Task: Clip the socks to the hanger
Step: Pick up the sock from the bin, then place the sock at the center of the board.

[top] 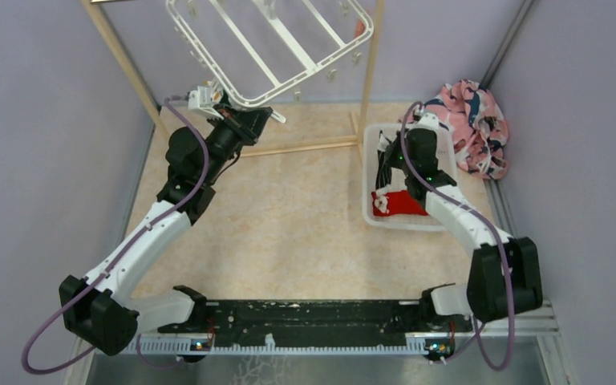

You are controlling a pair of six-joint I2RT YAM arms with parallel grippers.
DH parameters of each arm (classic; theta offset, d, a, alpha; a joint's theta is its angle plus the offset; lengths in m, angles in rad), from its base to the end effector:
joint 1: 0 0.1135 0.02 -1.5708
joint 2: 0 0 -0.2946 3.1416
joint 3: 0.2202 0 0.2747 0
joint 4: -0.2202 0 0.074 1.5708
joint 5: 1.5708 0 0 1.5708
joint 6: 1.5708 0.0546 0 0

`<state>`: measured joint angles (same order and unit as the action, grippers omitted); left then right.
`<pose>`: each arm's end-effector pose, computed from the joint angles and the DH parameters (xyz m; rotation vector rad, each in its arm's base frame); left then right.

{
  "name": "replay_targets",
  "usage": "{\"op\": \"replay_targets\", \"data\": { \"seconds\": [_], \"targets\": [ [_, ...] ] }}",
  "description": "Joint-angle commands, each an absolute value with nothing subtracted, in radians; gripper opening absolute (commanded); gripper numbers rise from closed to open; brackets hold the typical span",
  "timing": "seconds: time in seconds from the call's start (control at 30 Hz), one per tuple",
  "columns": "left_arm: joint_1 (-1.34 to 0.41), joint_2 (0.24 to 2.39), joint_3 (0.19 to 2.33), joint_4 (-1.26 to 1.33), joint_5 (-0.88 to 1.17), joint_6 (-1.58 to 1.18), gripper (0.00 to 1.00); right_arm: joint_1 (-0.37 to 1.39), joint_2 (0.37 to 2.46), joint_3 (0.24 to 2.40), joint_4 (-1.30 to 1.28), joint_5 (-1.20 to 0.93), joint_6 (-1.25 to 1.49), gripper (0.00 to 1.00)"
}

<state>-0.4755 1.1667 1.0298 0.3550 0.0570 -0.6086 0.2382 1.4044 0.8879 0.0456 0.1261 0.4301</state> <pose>0.2683 -0.1416 0.4350 -0.0440 1.4168 -0.9451 0.3399 0.0755 0.2657 0.2752 2.0314 0.2897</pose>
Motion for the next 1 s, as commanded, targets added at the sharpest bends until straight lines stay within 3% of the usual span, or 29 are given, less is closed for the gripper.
{"op": "replay_targets", "data": {
  "seconds": [0.0, 0.27, 0.5, 0.73, 0.97],
  "targets": [
    [-0.479, 1.174, 1.028, 0.277, 0.096, -0.591, 0.00, 0.236, 1.252, 0.900, 0.116, 0.128, 0.422, 0.00],
    [-0.480, 1.183, 1.026, 0.287, 0.109, -0.595, 0.00, 0.315, 1.189, 0.986, 0.184, -0.102, 0.467, 0.00],
    [-0.479, 1.168, 1.031, 0.281, 0.102, -0.589, 0.00, 0.469, 1.307, 1.042, 0.313, -0.237, 0.456, 0.00],
    [-0.480, 1.159, 1.031, 0.275, 0.088, -0.578, 0.00, 0.549, 1.503, 1.106, 0.185, -0.227, 0.297, 0.00],
    [-0.479, 1.165, 1.034, 0.267, 0.071, -0.570, 0.00, 0.674, 1.568, 1.182, 0.005, -0.040, 0.018, 0.00]
  ]
}}
